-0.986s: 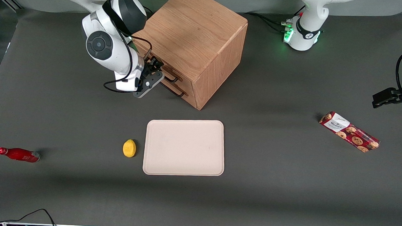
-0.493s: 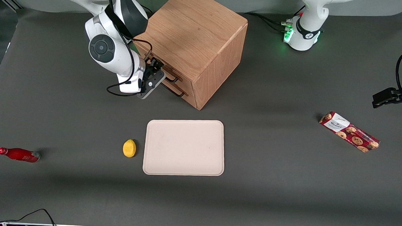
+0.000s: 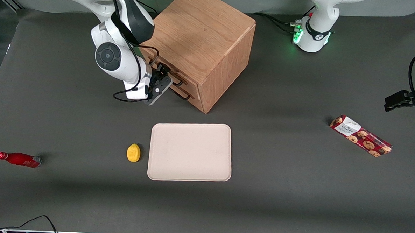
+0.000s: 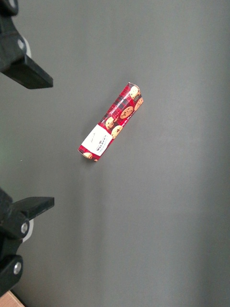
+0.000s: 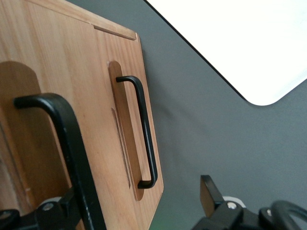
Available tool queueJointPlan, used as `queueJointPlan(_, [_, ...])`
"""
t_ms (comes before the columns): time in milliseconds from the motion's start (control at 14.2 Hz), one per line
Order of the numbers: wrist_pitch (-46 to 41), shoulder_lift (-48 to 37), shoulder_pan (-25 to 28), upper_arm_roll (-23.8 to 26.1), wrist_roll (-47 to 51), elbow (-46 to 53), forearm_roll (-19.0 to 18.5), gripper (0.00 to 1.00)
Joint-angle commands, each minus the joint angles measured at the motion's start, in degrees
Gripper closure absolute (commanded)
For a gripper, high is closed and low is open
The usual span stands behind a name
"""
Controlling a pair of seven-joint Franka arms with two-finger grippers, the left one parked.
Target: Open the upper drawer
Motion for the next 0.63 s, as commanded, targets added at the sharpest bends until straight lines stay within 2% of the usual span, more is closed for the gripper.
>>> queueJointPlan(0, [1.9, 0.4, -0.2, 0.0, -3.2, -0.3, 1.0, 0.00])
queueJointPlan(563, [2.9, 1.5, -0.8, -0.7, -7.9, -0.2, 0.9, 0.00])
